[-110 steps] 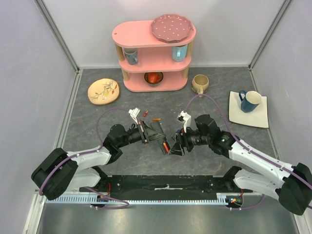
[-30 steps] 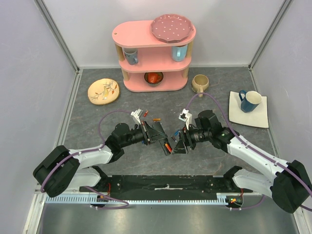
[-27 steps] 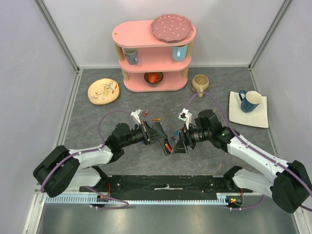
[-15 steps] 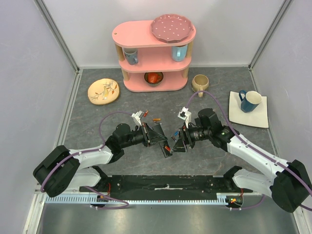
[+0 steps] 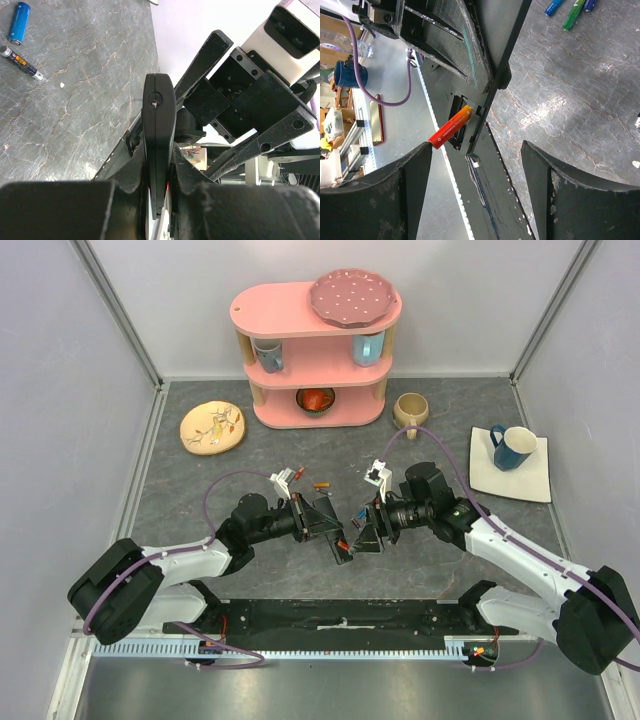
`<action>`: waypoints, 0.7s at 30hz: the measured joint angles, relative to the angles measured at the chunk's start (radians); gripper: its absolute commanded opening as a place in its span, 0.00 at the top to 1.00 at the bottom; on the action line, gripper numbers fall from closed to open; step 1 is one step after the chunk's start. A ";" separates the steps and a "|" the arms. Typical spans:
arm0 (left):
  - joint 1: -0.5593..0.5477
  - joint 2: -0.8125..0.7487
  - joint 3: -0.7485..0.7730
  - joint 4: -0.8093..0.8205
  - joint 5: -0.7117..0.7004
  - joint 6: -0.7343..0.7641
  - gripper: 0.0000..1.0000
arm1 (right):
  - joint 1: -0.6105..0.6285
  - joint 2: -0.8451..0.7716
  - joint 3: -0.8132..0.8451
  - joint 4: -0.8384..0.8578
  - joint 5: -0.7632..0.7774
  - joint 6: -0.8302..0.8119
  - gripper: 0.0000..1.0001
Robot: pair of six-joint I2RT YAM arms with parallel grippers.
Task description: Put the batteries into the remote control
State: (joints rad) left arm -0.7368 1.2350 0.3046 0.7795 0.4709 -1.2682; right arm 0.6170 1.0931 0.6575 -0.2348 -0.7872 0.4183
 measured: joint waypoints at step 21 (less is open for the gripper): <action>0.000 0.000 0.026 0.014 -0.005 -0.005 0.98 | 0.001 -0.019 0.000 -0.015 0.003 -0.001 0.21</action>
State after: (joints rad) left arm -0.7364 1.2350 0.3302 0.7933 0.4664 -1.2732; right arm 0.6182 1.0744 0.6575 -0.2497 -0.7837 0.4175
